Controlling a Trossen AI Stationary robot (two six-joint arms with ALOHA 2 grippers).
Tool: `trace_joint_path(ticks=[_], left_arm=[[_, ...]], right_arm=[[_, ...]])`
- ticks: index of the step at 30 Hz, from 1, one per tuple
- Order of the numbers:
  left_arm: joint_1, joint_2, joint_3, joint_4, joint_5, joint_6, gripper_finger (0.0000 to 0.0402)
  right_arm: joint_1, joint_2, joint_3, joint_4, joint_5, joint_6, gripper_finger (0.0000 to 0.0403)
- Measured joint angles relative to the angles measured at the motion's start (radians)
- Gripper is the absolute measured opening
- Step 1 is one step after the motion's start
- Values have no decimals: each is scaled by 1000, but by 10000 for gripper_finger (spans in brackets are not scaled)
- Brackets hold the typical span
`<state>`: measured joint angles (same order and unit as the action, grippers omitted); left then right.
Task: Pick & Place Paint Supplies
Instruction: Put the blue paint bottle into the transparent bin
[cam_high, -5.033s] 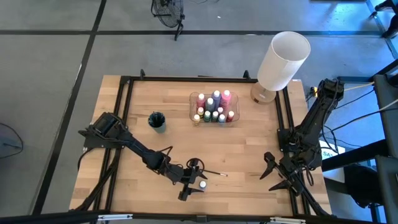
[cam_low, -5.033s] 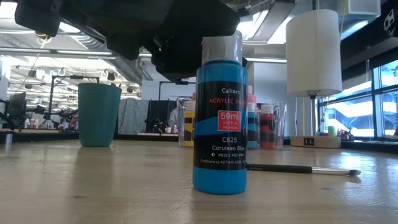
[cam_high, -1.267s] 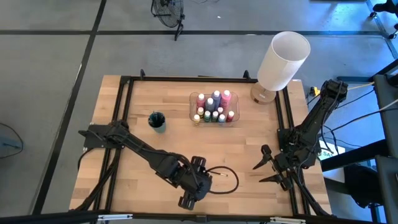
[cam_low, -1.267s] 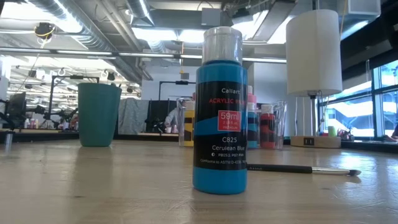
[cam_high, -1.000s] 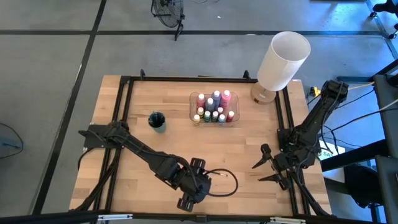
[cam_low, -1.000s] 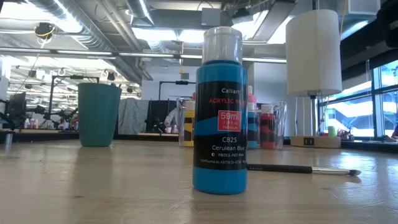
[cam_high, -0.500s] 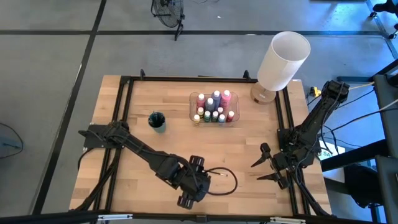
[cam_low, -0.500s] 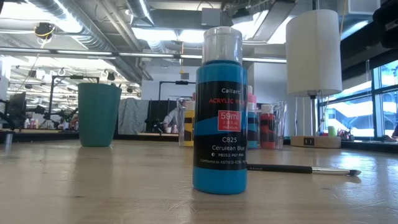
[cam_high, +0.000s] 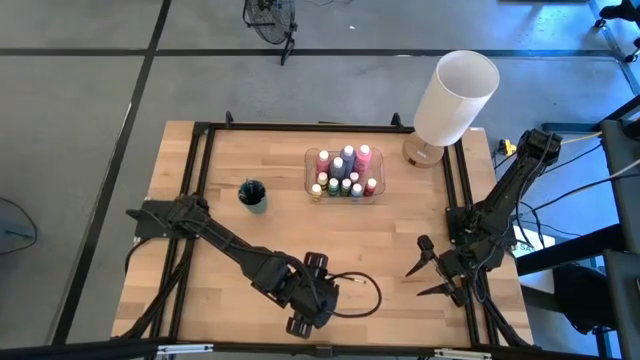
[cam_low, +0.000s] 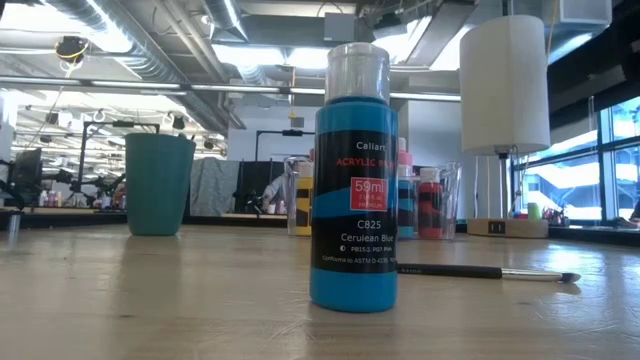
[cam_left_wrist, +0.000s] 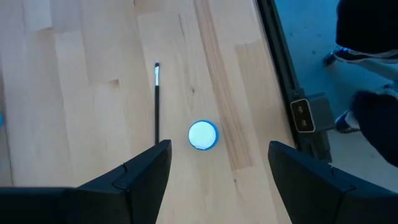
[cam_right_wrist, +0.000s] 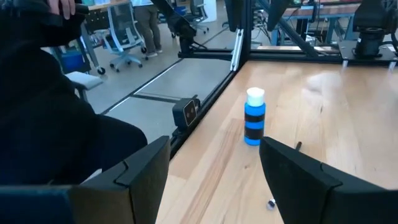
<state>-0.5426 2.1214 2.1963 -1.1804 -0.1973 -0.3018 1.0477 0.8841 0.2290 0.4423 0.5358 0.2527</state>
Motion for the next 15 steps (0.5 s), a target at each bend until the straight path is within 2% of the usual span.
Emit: trace_joint_path(ticks=[15], left_arm=[[-14,35,0,18,17,148,265]], right_arm=[[0,0,0,6,3,28,252]])
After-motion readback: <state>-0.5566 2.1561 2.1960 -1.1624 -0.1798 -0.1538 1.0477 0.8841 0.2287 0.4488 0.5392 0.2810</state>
